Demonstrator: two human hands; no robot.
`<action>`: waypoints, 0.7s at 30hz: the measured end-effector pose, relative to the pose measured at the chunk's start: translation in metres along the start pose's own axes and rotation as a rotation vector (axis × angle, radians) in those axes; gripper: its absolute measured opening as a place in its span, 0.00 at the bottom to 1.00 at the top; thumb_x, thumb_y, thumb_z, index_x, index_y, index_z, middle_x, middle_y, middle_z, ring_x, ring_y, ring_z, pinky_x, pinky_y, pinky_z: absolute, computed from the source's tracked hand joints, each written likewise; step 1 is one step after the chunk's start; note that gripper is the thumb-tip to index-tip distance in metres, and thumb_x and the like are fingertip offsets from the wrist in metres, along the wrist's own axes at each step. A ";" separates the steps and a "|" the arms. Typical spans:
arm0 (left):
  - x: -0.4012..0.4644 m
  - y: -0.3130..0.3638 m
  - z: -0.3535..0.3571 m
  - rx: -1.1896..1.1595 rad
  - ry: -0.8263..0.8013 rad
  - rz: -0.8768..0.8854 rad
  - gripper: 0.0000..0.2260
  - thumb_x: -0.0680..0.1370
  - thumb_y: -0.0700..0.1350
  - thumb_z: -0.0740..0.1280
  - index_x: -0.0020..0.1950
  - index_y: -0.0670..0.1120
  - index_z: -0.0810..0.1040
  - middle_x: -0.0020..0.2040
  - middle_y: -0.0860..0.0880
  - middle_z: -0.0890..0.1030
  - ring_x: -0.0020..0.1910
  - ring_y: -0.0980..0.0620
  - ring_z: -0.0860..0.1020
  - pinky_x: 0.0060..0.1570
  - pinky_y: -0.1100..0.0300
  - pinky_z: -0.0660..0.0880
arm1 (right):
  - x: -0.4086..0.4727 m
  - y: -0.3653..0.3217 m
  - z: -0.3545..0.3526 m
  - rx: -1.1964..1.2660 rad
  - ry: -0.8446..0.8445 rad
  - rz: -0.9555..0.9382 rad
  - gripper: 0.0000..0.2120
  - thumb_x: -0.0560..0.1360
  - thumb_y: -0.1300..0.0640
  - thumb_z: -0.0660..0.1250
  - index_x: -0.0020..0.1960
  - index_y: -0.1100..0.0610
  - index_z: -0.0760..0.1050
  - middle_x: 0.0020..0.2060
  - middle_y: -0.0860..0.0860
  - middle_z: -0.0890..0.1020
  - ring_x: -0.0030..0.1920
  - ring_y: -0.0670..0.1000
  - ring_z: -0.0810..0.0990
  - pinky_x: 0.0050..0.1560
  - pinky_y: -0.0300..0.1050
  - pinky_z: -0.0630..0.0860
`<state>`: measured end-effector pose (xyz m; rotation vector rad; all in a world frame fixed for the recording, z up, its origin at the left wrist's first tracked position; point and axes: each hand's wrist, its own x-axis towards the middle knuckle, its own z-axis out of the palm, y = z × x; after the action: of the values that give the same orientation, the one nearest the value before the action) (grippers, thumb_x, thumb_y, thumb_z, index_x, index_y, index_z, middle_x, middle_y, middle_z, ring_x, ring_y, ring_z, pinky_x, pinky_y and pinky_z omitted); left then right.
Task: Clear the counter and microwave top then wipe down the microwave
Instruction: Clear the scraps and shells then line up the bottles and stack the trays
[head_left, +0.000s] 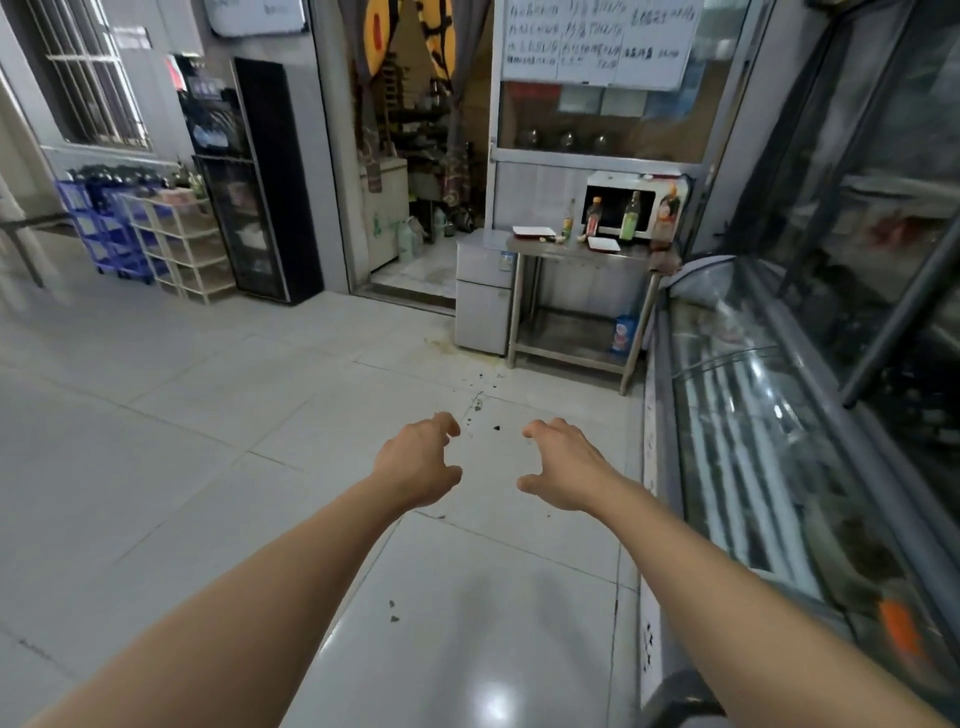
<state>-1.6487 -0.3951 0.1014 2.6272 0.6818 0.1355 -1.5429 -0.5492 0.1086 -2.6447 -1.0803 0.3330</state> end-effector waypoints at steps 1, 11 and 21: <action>0.018 -0.006 -0.001 -0.001 -0.009 0.016 0.21 0.74 0.45 0.68 0.66 0.50 0.68 0.62 0.50 0.76 0.59 0.48 0.75 0.57 0.53 0.74 | 0.015 -0.001 -0.001 0.000 0.003 0.019 0.32 0.74 0.51 0.69 0.73 0.54 0.60 0.69 0.53 0.65 0.69 0.54 0.64 0.66 0.51 0.68; 0.192 -0.056 -0.041 0.019 -0.097 0.169 0.21 0.75 0.46 0.68 0.66 0.50 0.67 0.62 0.50 0.76 0.59 0.48 0.75 0.55 0.54 0.75 | 0.157 -0.028 -0.028 0.032 0.107 0.192 0.31 0.74 0.50 0.68 0.73 0.53 0.60 0.68 0.52 0.65 0.68 0.54 0.65 0.56 0.47 0.74; 0.328 -0.059 -0.033 0.010 -0.137 0.231 0.21 0.74 0.46 0.68 0.66 0.50 0.68 0.62 0.50 0.76 0.58 0.48 0.75 0.55 0.54 0.75 | 0.277 0.003 -0.043 0.051 0.105 0.255 0.31 0.74 0.50 0.68 0.73 0.54 0.59 0.70 0.53 0.63 0.71 0.55 0.61 0.67 0.51 0.67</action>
<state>-1.3948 -0.1771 0.1032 2.6872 0.3334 0.0182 -1.3346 -0.3620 0.1174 -2.7230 -0.6943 0.2643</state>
